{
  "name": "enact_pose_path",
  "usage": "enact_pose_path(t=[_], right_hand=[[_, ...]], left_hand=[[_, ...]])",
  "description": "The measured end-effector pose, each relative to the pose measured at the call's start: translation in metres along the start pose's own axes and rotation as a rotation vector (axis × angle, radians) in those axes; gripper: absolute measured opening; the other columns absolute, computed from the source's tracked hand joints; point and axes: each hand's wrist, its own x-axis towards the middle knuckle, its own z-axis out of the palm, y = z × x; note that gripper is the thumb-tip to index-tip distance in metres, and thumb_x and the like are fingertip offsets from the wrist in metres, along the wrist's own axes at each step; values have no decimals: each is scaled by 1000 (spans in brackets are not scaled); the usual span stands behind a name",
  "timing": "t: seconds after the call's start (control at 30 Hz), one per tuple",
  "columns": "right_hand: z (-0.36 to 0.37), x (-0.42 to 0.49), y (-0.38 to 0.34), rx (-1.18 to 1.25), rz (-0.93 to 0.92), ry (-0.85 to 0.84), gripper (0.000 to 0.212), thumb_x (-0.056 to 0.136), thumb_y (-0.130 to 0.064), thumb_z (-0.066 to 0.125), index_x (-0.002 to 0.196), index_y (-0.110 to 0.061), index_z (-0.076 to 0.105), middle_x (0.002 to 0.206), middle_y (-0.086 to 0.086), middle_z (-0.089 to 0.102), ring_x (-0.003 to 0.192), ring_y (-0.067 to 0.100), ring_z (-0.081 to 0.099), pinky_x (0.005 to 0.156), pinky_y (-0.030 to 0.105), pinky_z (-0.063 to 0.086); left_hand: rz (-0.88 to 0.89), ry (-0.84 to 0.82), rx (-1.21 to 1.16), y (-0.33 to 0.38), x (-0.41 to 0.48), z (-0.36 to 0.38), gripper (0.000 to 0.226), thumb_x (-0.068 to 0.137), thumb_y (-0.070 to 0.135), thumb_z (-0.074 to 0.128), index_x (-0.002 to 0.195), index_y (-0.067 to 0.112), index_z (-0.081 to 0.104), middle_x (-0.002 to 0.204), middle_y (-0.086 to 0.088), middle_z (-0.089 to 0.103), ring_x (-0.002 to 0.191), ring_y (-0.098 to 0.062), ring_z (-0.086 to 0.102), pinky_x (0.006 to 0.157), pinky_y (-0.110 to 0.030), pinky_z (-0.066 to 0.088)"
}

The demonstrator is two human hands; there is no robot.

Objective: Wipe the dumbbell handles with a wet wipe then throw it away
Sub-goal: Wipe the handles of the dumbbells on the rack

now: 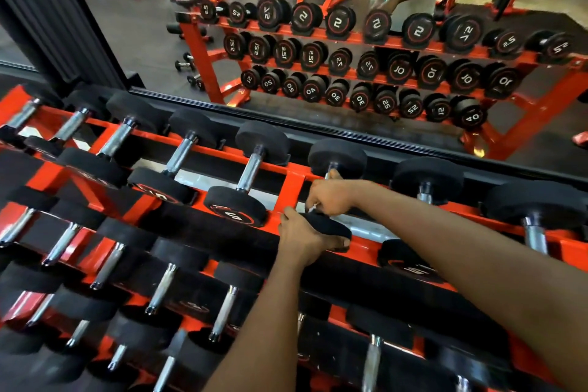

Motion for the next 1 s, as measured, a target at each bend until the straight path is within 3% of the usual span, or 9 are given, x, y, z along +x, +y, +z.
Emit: enact_pose_path(t=[0.17,0.27,0.43,0.5,0.67,0.77,0.83,0.9,1.0], right_hand=[[2,-13,5,8,-33,77,36,89,-13,54,114,-33,70,108,-15,64,111,11,51,89,39,25],[13,-13,10,40,30,160,42,89,-13,53,120,-38,67,118,-12,61,120,13,41,95,43,24],[19,-4,2,26,150,267,31,91,-21,56,116,-38,66,113,-3,58,119,19,35,100,48,22],[20,-9,1,47,103,261,33,91,-19,56,118,-35,67,111,1,53,111,20,38,98,41,29],[16,-17,12,145,93,342,37,84,-13,58,107,-36,73,107,-13,72,99,13,61,79,37,54],[18,-17,7,173,221,497,34,83,-10,59,106,-30,74,103,-4,74,94,20,69,75,35,56],[25,-23,0,162,176,464,37,85,-5,57,111,-25,73,107,-2,73,96,19,69,75,29,52],[28,-28,1,155,128,457,42,87,-6,54,114,-32,72,112,-4,72,98,17,68,73,27,48],[21,-27,16,145,272,595,35,92,-21,52,112,-44,70,107,-1,72,92,23,69,72,32,51]], left_hand=[[-9,-3,9,1,-3,2,125,35,54,99,131,8,33,136,-9,41,130,-29,44,107,-42,46],[-17,-18,8,2,-1,-1,126,38,53,99,134,8,31,138,-8,39,131,-28,42,108,-42,46],[-14,-42,27,2,-1,-4,130,41,55,98,139,5,29,140,-10,38,132,-28,42,107,-43,46],[-16,-46,17,2,-1,-4,127,40,54,99,135,6,31,137,-9,39,130,-28,43,106,-44,47],[-28,-33,29,2,1,-4,133,38,53,99,139,3,28,141,-12,40,133,-29,42,110,-42,44],[-48,-53,39,4,1,-5,137,35,55,99,140,3,27,142,-12,42,134,-30,43,109,-43,45],[-58,-70,42,5,1,-5,141,35,56,98,142,4,23,144,-12,41,135,-30,42,110,-44,45],[-54,-64,48,6,0,-6,141,36,56,98,143,4,23,144,-13,40,135,-31,42,109,-43,45],[-49,-55,45,5,0,-6,137,35,55,98,140,4,27,141,-12,40,133,-30,43,109,-44,45]])
